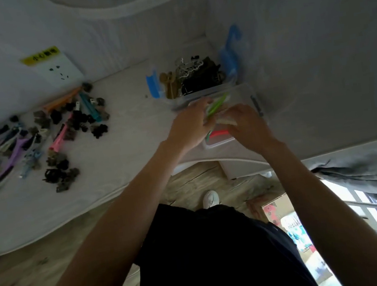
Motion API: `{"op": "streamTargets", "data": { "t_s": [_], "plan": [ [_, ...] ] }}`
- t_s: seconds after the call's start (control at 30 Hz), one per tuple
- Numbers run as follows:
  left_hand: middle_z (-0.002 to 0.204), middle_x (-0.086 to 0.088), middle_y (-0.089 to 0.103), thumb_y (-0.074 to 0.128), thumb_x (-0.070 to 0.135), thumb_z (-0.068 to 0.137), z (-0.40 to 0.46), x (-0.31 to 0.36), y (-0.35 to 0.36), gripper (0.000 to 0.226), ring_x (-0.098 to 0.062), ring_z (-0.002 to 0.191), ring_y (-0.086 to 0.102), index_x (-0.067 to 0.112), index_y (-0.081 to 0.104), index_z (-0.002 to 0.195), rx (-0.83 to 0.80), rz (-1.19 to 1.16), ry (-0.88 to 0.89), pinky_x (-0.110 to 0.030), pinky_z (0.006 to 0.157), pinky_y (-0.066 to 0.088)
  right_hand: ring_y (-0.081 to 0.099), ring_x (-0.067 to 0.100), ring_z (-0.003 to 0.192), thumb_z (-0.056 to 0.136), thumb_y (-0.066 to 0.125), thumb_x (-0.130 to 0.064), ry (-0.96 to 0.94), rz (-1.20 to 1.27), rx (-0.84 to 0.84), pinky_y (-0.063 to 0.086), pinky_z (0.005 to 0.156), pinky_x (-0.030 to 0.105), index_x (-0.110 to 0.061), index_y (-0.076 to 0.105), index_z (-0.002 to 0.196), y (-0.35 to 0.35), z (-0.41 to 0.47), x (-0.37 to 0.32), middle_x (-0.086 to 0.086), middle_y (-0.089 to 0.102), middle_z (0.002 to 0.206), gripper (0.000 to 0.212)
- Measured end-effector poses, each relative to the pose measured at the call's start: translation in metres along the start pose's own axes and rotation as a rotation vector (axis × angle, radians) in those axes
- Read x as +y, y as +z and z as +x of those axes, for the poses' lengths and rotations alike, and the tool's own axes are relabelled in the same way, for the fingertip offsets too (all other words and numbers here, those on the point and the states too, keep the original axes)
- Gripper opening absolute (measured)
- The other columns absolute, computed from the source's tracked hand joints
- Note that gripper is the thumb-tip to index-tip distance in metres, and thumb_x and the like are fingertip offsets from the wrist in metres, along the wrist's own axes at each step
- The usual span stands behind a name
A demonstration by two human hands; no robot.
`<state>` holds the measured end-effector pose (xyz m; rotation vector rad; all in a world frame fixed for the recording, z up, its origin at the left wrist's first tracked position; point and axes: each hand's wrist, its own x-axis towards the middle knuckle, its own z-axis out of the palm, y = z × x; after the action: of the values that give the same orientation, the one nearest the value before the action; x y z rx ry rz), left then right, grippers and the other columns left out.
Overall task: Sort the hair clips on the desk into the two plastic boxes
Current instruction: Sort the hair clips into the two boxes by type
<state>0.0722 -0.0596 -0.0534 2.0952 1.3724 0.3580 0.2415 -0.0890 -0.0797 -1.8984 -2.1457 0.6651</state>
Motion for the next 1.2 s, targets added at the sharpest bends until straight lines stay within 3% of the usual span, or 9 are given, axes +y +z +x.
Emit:
{"op": "streamTargets", "data": {
  "t_s": [0.1, 0.23, 0.57, 0.63, 0.73, 0.9, 1.0, 1.1, 1.2],
  "plan": [
    [0.126, -0.011, 0.054, 0.063, 0.035, 0.083, 0.025, 0.009, 0.016, 0.054, -0.028, 0.113, 0.053, 0.015, 0.044, 0.13, -0.094, 0.096, 0.015, -0.038, 0.092, 0.044, 0.056, 0.035, 0.101, 0.084, 0.051, -0.025, -0.006, -0.109, 0.01, 0.044, 0.088, 0.042, -0.01, 0.065, 0.107, 0.002, -0.014, 0.012, 0.015, 0.064, 0.107, 0.03],
    [0.136, -0.009, 0.046, 0.069, 0.033, 0.077, 0.028, 0.003, 0.028, 0.064, -0.028, 0.123, 0.045, 0.017, 0.043, 0.133, -0.183, 0.156, 0.005, -0.041, 0.095, 0.045, 0.062, 0.024, 0.096, 0.081, 0.043, -0.053, -0.014, 0.071, 0.032, 0.042, 0.092, 0.045, -0.022, 0.07, 0.094, 0.014, -0.026, 0.017, -0.001, 0.07, 0.098, 0.043],
    [0.118, -0.009, 0.061, 0.067, 0.016, 0.078, -0.03, -0.062, 0.009, 0.037, -0.028, 0.112, 0.054, 0.012, 0.061, 0.115, 0.152, 0.195, 0.1, -0.04, 0.098, 0.04, 0.063, 0.018, 0.092, 0.08, 0.04, -0.055, 0.0, 0.136, 0.113, 0.026, 0.089, 0.034, -0.021, 0.066, 0.095, 0.05, -0.02, -0.034, -0.004, 0.071, 0.092, 0.046],
    [0.114, -0.01, 0.064, 0.064, 0.012, 0.079, -0.039, -0.077, 0.0, 0.03, -0.028, 0.107, 0.057, 0.011, 0.064, 0.109, 0.218, 0.156, 0.089, -0.04, 0.097, 0.041, 0.063, 0.02, 0.09, 0.079, 0.041, -0.052, 0.014, 0.1, 0.146, 0.028, 0.087, 0.033, -0.019, 0.066, 0.095, 0.057, -0.017, -0.045, -0.001, 0.07, 0.091, 0.044],
    [0.109, -0.006, 0.066, 0.058, 0.009, 0.086, -0.057, -0.085, -0.014, 0.023, -0.015, 0.103, 0.054, 0.011, 0.064, 0.108, 0.291, 0.032, 0.089, -0.022, 0.092, 0.04, 0.061, 0.026, 0.085, 0.08, 0.045, -0.036, -0.008, 0.183, 0.198, 0.044, 0.083, 0.037, -0.014, 0.065, 0.089, 0.056, -0.013, -0.058, 0.004, 0.067, 0.088, 0.031],
    [0.102, 0.006, 0.069, 0.051, 0.017, 0.092, -0.098, -0.114, -0.047, 0.022, -0.001, 0.083, 0.058, 0.019, 0.061, 0.112, 0.537, -0.057, -0.175, -0.019, 0.075, 0.047, 0.058, 0.022, 0.086, 0.084, 0.048, -0.023, -0.253, 0.275, 0.193, 0.043, 0.076, 0.027, -0.012, 0.065, 0.096, 0.053, 0.005, -0.115, 0.007, 0.066, 0.097, 0.024],
    [0.102, 0.002, 0.068, 0.053, 0.018, 0.089, -0.129, -0.156, -0.064, 0.022, -0.01, 0.088, 0.059, 0.016, 0.061, 0.11, 0.697, -0.013, -0.397, -0.021, 0.076, 0.045, 0.056, 0.022, 0.092, 0.086, 0.052, -0.015, -0.387, 0.256, 0.049, 0.04, 0.08, 0.026, -0.011, 0.062, 0.106, 0.07, 0.028, -0.161, 0.007, 0.063, 0.106, 0.022],
    [0.108, -0.006, 0.062, 0.056, 0.02, 0.087, -0.151, -0.205, -0.086, 0.031, -0.025, 0.101, 0.056, 0.015, 0.054, 0.118, 0.622, 0.015, -0.631, -0.038, 0.087, 0.047, 0.05, 0.027, 0.107, 0.089, 0.051, -0.012, -0.398, 0.204, -0.111, 0.042, 0.088, 0.034, -0.009, 0.057, 0.116, 0.095, 0.064, -0.2, 0.011, 0.057, 0.117, 0.028],
    [0.117, -0.013, 0.057, 0.057, 0.02, 0.086, -0.152, -0.248, -0.109, 0.039, -0.032, 0.111, 0.05, 0.011, 0.052, 0.123, 0.498, 0.077, -0.678, -0.042, 0.093, 0.043, 0.045, 0.031, 0.111, 0.092, 0.047, -0.013, -0.326, 0.146, -0.161, 0.038, 0.093, 0.034, -0.009, 0.051, 0.125, 0.118, 0.111, -0.238, 0.017, 0.05, 0.125, 0.034]
  ]
}}
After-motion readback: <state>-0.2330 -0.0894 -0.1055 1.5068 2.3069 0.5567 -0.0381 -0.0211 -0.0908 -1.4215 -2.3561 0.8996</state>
